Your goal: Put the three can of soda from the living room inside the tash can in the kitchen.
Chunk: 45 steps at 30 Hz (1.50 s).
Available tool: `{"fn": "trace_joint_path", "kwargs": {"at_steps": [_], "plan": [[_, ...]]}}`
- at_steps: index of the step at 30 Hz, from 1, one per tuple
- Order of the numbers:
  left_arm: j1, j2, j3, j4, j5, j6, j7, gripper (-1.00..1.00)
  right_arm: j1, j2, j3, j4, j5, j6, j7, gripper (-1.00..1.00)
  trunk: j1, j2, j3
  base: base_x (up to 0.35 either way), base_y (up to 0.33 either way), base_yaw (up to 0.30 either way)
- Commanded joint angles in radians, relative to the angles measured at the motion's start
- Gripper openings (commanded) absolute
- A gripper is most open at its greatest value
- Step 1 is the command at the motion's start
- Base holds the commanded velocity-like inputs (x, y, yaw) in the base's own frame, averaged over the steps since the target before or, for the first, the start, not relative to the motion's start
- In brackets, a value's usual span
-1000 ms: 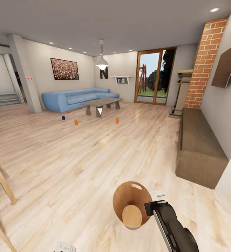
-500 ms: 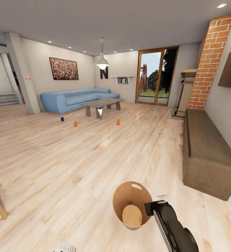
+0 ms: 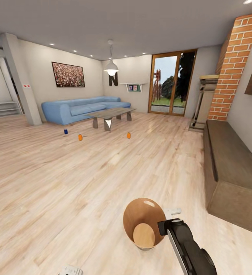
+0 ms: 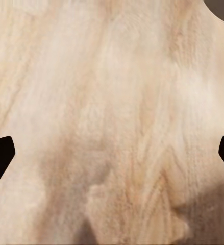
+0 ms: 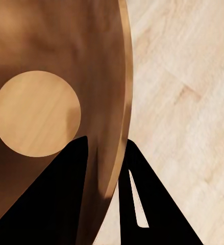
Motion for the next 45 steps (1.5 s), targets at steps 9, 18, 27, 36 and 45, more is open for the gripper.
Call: {"fn": "trace_joint_path", "kwargs": {"at_steps": [9,18,27,36,45], "plan": [[0.000,0.000,0.000,0.000,0.000,0.000,0.000,1.00,0.000,0.000,0.001,-0.001,-0.004,-0.001,0.002,-1.00,0.000,0.000,0.000,0.339,0.000,0.000],[0.000,0.000,0.001,0.000,0.000,0.000,0.000,1.00,0.000,0.000,0.001,-0.001,-0.004,-0.001,0.002,-1.00,0.000,0.000,0.000,0.339,0.000,0.000],[0.000,0.000,0.002,0.000,0.000,0.000,0.000,1.00,0.000,0.000,0.001,-0.001,-0.004,0.001,0.002,-1.00,0.000,0.000,0.000,0.339,0.000,0.000],[0.000,0.000,-0.001,0.000,0.000,0.000,0.000,1.00,0.000,0.000,0.001,-0.001,-0.004,0.001,0.002,-1.00,0.000,0.000,0.000,0.339,0.000,0.000],[0.000,0.000,-0.001,0.000,0.001,0.000,0.000,1.00,0.000,0.000,0.001,-0.001,-0.004,0.000,0.002,-1.00,0.000,0.000,0.000,0.339,0.000,0.000]]}}
